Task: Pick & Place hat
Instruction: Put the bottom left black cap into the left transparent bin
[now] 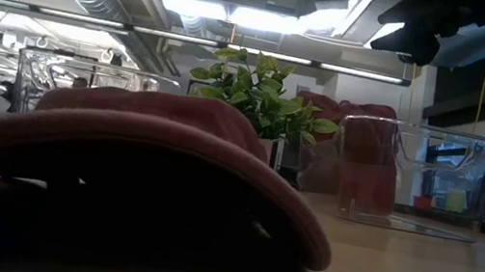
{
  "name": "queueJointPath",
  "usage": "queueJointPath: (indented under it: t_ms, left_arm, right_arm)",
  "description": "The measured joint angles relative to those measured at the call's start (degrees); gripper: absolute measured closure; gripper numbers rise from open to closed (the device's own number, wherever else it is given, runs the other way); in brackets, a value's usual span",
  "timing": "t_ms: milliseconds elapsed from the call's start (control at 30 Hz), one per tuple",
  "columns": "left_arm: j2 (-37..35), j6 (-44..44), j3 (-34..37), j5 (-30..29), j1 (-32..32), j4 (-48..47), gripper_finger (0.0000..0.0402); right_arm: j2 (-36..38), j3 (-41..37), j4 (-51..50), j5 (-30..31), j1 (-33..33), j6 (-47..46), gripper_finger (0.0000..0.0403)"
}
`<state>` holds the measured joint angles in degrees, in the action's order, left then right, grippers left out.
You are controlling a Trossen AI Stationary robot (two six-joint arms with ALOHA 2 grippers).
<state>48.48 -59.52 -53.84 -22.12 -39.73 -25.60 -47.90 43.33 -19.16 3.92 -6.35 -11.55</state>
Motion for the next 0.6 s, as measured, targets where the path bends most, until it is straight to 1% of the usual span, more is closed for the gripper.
queueJointPath:
  t_ms: [67,167,200,300,400,500,600]
  left_arm:
    - [0.01,8.60,-1.97,-1.84,2.03,1.52,0.0375]
    - [0.25,27.45,-4.54,-5.47,5.91,1.99,0.0376]
    - [0.51,32.33,-4.98,-7.25,7.42,1.89,0.0377]
    - [1.05,43.53,-5.95,-9.33,12.53,-0.05,0.0379]
    - [0.84,51.18,-6.68,-9.47,17.54,-2.25,0.0378]
    - [0.86,55.17,-6.78,-9.07,22.33,-4.63,0.0378]
    - [0.97,58.07,-6.91,-6.04,27.01,-7.14,0.0378]
  right_arm:
    - [0.00,0.00,-0.01,0.01,0.00,0.02,0.0132]
    - [0.00,0.00,0.00,0.41,0.00,-0.04,0.0132]
    - [0.00,0.00,0.01,0.92,0.00,-0.09,0.0132]
    - [0.00,0.00,0.61,2.76,0.00,-0.20,0.0132]
    - [0.00,0.00,2.59,5.78,0.00,-0.44,0.0132]
    - [0.00,0.00,3.92,8.43,0.00,-0.45,0.0132]
    - [0.00,0.00,4.83,9.70,-0.02,-0.44,0.0132]
